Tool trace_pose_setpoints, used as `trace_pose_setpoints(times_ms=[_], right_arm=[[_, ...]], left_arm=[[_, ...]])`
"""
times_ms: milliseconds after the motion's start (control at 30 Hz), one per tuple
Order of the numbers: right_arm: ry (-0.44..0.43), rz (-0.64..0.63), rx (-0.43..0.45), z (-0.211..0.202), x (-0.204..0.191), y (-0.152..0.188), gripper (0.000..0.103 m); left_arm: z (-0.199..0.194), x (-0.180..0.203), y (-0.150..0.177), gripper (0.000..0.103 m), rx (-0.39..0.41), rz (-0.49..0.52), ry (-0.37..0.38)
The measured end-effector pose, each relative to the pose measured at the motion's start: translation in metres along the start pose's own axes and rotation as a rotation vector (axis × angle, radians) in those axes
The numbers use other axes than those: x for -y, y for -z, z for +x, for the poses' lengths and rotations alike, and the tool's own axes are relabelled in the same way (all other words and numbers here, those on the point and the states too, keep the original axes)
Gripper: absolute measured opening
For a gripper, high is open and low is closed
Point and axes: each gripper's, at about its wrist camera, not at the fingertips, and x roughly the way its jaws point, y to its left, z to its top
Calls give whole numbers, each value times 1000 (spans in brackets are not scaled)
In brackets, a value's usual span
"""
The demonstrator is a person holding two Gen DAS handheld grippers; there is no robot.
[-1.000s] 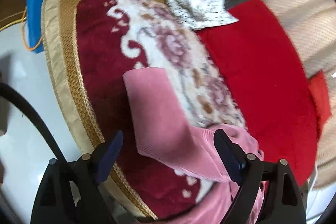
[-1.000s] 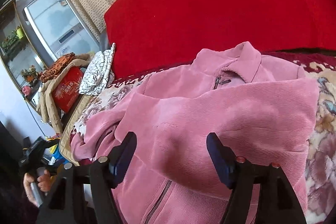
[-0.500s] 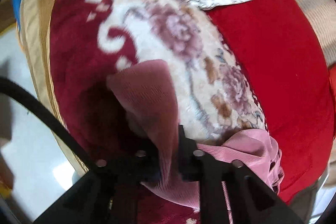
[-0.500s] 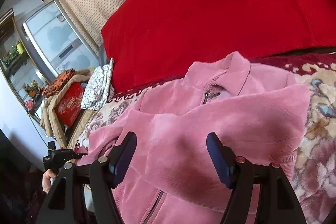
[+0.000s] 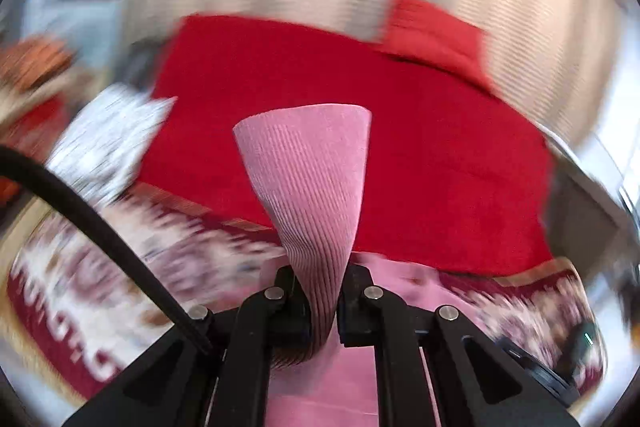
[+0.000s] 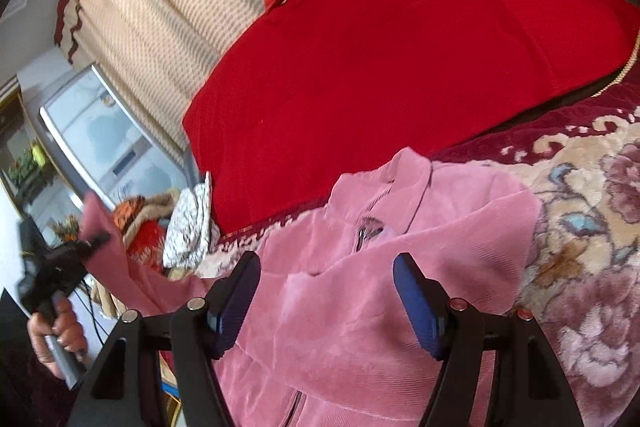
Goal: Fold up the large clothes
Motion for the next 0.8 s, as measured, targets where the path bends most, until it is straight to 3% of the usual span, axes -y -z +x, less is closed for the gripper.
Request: trace_pose_setpoints(times_ms=[67,100,133,167,300,400,467,533,667,800], right_arm=[[2,16,18,-6,4,-3,73],[4,27,26,-8,7,-5,73],[7,39,30,-11,11,-8,73],[11,51,33,-13,14,-10,73],[25,147,55,-23,37,-18,80],[21,187,64,-27,50,-23,80],[19,196,62,-27,54,-25,80],[5,200,48,-23,55,-26,80],[-14,206,-2,-5,55,-24,80],[-39,176,-50,12,50,-22,76]], left_arm=[[7,51,4,14,-34,116,87],[13,77,8,26,-70,177,130],[16,90,11,43,-93,208,156],[18,104,16,48,-105,241,192],[10,110,26,69,-18,259,254],[22,81,30,71,-14,190,202],[40,60,37,71,-42,160,108],[58,40,51,71,-78,134,17],[103,7,86,71,-196,86,-98],[129,-4,121,71,-235,85,-188]])
